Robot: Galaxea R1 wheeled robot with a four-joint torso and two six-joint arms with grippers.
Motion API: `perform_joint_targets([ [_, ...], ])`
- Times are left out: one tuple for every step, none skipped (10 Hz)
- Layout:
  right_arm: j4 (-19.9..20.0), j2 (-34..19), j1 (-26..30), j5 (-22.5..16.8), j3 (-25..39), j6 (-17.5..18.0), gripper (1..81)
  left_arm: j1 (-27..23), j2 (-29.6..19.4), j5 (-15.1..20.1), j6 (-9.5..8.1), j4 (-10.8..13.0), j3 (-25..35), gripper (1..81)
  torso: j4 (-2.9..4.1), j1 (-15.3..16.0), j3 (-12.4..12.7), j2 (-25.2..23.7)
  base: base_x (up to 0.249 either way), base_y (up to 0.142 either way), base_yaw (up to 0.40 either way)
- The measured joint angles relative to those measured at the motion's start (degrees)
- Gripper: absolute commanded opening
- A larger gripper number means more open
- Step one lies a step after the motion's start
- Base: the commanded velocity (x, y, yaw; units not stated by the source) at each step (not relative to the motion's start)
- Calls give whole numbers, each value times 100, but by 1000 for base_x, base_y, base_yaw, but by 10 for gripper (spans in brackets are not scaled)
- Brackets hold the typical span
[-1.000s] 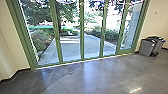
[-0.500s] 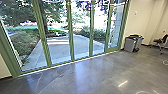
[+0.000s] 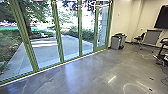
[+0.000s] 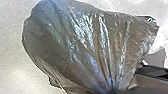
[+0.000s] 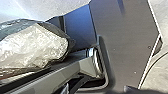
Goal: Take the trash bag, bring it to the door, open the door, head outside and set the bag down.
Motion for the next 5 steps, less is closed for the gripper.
perform_joint_targets([
  [0,0,0,1,0,0,811,0,0,0,0,-2,-1,10,0,0,0,0,0,0,-238],
  [0,0,2,1,0,-2,811,0,0,2,0,0,0,10,0,0,0,0,0,0,-205],
  [-2,0,0,-2,0,0,811,0,0,-6,0,0,-1,10,0,0,0,0,0,0,-192],
  [-2,0,2,1,0,-2,811,0,0,-2,0,-2,0,10,0,0,0,0,0,0,-191],
  [-4,1,2,-2,0,-2,811,1,-2,-2,0,0,0,10,0,0,0,0,0,0,-190],
])
